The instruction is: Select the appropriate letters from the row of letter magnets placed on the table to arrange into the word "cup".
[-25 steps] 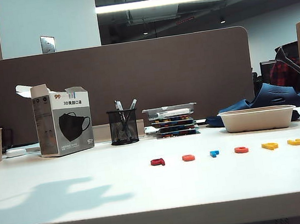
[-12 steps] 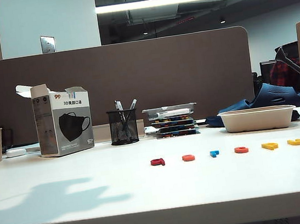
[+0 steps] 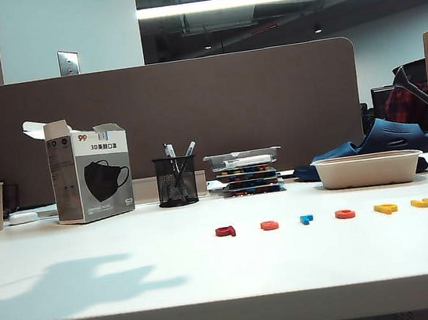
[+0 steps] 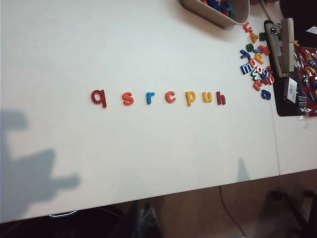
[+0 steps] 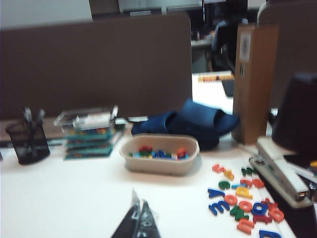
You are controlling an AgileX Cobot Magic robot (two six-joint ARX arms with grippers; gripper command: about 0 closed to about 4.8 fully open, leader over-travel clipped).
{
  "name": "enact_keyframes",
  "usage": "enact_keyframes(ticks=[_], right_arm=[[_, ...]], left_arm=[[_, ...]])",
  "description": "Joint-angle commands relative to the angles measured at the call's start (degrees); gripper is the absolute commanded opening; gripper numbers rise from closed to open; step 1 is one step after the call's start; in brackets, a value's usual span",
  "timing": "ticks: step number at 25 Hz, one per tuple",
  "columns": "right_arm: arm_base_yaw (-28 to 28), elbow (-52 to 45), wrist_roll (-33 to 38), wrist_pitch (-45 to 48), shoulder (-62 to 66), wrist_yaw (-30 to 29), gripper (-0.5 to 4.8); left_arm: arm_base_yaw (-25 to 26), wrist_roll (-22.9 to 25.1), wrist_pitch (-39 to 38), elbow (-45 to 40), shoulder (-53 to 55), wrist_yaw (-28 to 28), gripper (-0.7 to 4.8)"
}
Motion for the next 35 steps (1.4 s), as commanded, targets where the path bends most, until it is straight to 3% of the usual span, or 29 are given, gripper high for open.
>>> enact_keyframes(ticks=[1, 12, 23, 30, 35], right_arm=[[0.0, 5.2, 0.0, -5.7, 0.4, 0.1, -0.06], [0.0, 23.1, 0.0, -14.2, 13.3, -0.1, -0.06], [0.1, 46.6, 3.8, -26.5, 38.4, -1.7, -0.06], [0.2, 59.7, 4.6, -37.1, 51.5, -9.0, -0.06], [4.0, 66.2, 6.6, -39.1, 59.3, -8.9, -0.06]], left_arm=[[0.0, 0.3, 0.4, 0.2, -0.2, -0.2, -0.05], [0.0, 0.3, 0.4, 0.2, -0.2, -0.2, -0.05], [0.0, 0.3, 0.4, 0.2, -0.2, -0.2, -0.05], [0.0, 0.3, 0.4, 0.2, -0.2, -0.2, -0.05], [0.0, 0.3, 0.4, 0.2, -0.2, -0.2, -0.05]])
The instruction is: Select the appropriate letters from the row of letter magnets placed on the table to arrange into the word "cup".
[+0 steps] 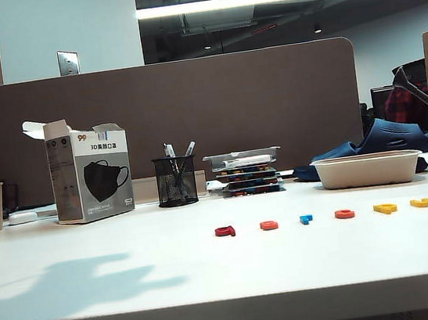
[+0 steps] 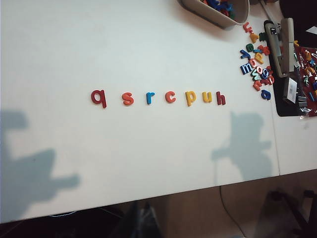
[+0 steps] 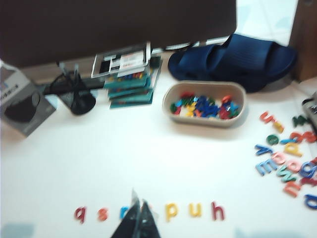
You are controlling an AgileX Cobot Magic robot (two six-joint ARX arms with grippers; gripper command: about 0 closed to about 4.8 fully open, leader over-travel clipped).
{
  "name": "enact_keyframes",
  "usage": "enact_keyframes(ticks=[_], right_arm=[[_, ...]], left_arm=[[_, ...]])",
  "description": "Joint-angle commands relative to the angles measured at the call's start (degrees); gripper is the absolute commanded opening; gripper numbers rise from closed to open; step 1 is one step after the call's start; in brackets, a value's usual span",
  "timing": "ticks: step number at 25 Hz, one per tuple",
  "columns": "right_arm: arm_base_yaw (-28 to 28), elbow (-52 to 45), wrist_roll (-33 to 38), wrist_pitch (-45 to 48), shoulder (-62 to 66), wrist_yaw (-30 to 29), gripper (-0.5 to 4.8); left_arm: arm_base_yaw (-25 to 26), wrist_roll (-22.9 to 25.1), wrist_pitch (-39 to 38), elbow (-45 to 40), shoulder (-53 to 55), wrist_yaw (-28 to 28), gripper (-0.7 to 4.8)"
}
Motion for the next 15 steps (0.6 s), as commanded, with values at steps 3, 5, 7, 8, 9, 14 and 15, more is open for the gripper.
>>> enact_keyframes(ticks=[3, 5, 7, 8, 9, 14, 15], right_arm=[[6.2, 5.7, 3.0, -0.3, 8.1, 0.0, -0.06], [9.7, 7.6, 4.7, -0.9, 12.2, 0.4, -0.06], [12.8, 9.5, 5.4, -2.2, 16.0, 2.8, -0.06], [14.2, 10.6, 5.4, -3.1, 18.6, 3.7, -0.06], [14.9, 11.2, 5.4, -3.4, 20.3, 3.7, -0.06], [17.3, 15.0, 5.4, -6.1, 29.2, 3.8, -0.05], [17.5, 15.6, 5.4, -6.8, 30.7, 3.7, -0.05]], left_arm=[[0.0, 0.3, 0.4, 0.2, -0.2, -0.2, -0.05], [0.0, 0.3, 0.4, 0.2, -0.2, -0.2, -0.05], [0.0, 0.3, 0.4, 0.2, -0.2, -0.2, -0.05], [0.0, 0.3, 0.4, 0.2, -0.2, -0.2, -0.05], [0.0, 0.3, 0.4, 0.2, -0.2, -0.2, -0.05], [0.0, 0.3, 0.4, 0.2, -0.2, -0.2, -0.05], [0.0, 0.3, 0.4, 0.2, -0.2, -0.2, -0.05]])
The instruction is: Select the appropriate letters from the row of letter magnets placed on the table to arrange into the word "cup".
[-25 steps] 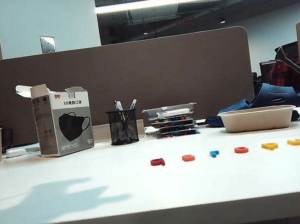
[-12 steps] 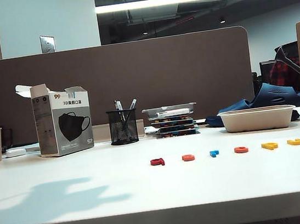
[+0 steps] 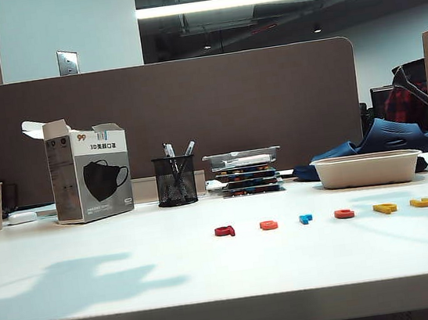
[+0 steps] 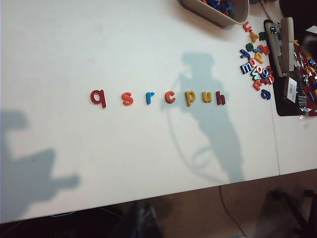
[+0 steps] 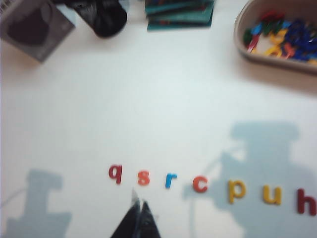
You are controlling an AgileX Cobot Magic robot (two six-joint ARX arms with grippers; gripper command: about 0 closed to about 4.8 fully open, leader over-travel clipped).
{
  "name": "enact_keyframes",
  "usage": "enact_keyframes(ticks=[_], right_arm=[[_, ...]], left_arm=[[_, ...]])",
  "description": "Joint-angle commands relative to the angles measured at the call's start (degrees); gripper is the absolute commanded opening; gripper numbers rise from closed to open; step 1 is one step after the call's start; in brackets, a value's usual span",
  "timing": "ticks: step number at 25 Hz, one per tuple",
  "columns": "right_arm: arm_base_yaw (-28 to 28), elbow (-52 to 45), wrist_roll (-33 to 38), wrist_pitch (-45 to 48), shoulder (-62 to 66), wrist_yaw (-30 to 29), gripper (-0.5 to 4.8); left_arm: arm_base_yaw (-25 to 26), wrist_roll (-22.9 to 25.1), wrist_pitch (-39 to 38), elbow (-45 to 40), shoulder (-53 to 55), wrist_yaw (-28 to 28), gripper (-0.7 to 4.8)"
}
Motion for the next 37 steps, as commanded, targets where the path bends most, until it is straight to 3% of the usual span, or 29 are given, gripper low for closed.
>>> enact_keyframes(ticks=[1, 14, 16, 17, 21, 24, 37], right_arm=[[0.5, 2.2, 0.2, -2.4, 4.0, 0.0, -0.05], [1.3, 4.4, -1.1, -7.8, 19.1, 1.1, 0.34], [2.0, 4.4, -1.2, -8.3, 20.6, 1.8, 0.63], [2.3, 4.4, -1.2, -8.8, 21.9, 2.6, 1.06], [4.1, 4.4, -1.5, -9.1, 25.0, 5.0, 1.18], [4.9, 4.4, -2.7, -9.3, 26.9, 5.7, 1.65], [5.6, 4.0, -2.5, -6.8, 31.3, 8.9, 1.71]], left_arm=[[0.0, 0.3, 0.3, 0.2, -0.2, -0.2, -0.05], [0.0, 0.3, 0.4, 0.2, -0.2, -0.2, -0.05], [0.0, 0.3, 0.3, 0.2, -0.2, -0.2, -0.05], [0.0, 0.3, 0.4, 0.2, -0.2, -0.2, -0.05], [0.0, 0.3, 0.3, 0.2, -0.2, -0.2, -0.05], [0.0, 0.3, 0.3, 0.2, -0.2, -0.2, -0.05], [0.0, 0.3, 0.3, 0.2, -0.2, -0.2, -0.05]])
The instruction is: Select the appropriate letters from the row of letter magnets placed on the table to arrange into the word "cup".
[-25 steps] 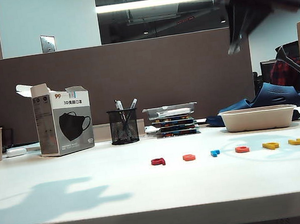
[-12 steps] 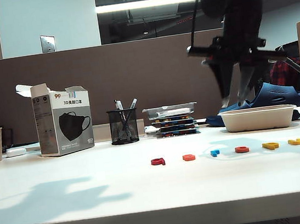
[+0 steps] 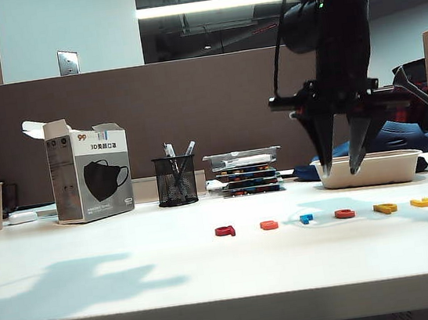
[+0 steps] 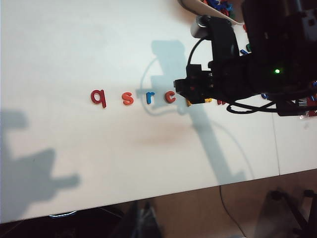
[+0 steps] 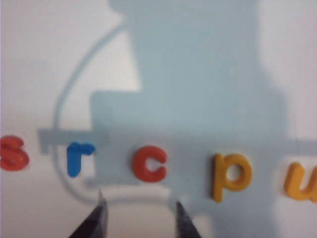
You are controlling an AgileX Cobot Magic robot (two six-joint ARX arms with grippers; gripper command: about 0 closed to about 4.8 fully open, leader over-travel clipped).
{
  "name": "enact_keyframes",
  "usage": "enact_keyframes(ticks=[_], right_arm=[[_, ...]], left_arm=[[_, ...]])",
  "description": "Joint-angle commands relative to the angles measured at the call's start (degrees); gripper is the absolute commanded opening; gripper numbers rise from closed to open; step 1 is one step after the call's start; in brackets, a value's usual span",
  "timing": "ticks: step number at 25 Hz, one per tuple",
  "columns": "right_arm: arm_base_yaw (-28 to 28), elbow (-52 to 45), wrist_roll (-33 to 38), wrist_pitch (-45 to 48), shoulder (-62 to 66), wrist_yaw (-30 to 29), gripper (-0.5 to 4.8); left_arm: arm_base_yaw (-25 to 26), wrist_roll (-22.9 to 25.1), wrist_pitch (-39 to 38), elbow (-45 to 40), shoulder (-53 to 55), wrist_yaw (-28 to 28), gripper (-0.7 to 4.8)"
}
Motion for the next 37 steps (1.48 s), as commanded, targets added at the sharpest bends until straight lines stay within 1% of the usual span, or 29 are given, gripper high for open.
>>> enact_keyframes(ticks=[1, 6, 11, 14, 28, 30, 37], right_arm=[[0.6, -0.2, 0.1, 1.6, 1.0, 0.3, 1.71], [1.0, -2.1, 0.0, 3.3, 1.9, 0.3, 1.71], [1.0, -2.3, 0.1, 3.6, 2.6, 1.7, 1.71], [1.0, -2.3, 0.1, 4.4, 2.6, 1.5, 1.71], [1.0, -2.4, 0.2, 4.3, 3.2, 1.5, 1.72], [1.0, -2.4, 1.6, 4.2, 3.2, 1.5, 1.72], [1.0, -2.4, 1.8, 4.4, 3.2, 1.6, 1.72]], left_arm=[[0.0, 0.3, 0.4, 0.2, -0.2, -0.2, -0.05], [0.0, 0.3, 0.4, 0.2, -0.2, -0.2, -0.05], [0.0, 0.3, 0.4, 0.2, -0.2, -0.2, -0.05], [0.0, 0.3, 0.4, 0.2, -0.2, -0.2, -0.05], [0.0, 0.3, 0.4, 0.2, -0.2, -0.2, -0.05], [0.0, 0.3, 0.4, 0.2, -0.2, -0.2, -0.05], [0.0, 0.3, 0.4, 0.2, -0.2, -0.2, -0.05]])
